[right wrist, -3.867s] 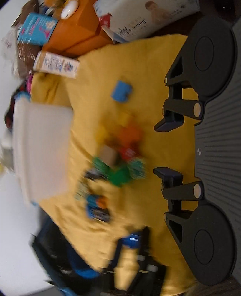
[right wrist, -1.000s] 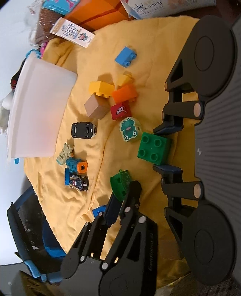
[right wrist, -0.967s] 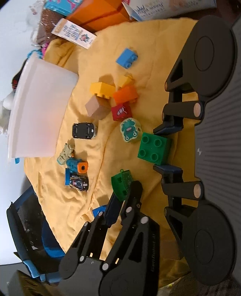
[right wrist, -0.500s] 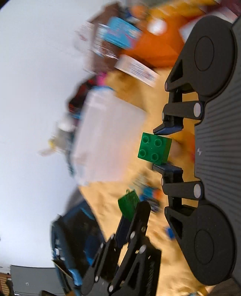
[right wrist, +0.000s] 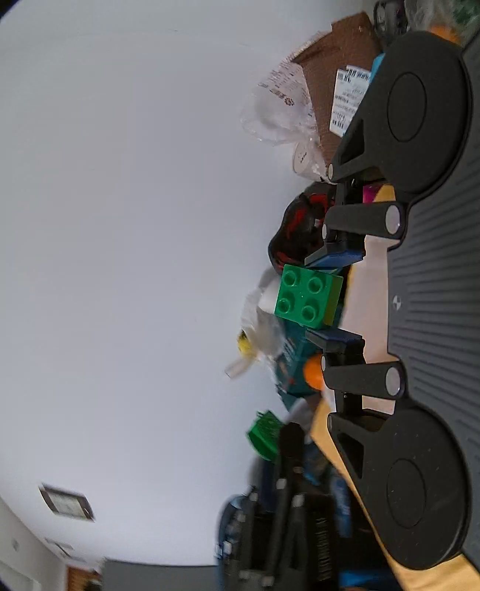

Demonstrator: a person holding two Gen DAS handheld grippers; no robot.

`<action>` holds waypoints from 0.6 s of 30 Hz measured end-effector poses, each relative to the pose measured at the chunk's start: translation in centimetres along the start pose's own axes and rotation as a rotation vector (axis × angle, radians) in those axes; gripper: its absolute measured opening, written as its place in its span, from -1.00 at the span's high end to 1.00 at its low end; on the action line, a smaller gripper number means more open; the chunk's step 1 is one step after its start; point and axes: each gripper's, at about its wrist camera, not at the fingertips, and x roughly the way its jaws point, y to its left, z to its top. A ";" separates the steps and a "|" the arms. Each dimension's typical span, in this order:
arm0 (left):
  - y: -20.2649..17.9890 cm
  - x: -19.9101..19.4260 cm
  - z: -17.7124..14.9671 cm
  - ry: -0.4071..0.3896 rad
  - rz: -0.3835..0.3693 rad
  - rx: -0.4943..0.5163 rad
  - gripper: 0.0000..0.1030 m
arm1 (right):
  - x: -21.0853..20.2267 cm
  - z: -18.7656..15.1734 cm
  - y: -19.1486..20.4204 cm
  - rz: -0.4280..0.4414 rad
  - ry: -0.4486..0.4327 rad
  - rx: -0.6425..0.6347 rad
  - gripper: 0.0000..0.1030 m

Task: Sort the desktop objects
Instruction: 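Carry both green bricks over the white bin and open both tools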

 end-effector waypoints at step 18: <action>1.2 1.5 -7.4 0.279 -0.020 -0.004 -0.17 | 6.8 -5.1 2.2 0.048 0.247 -0.012 -0.07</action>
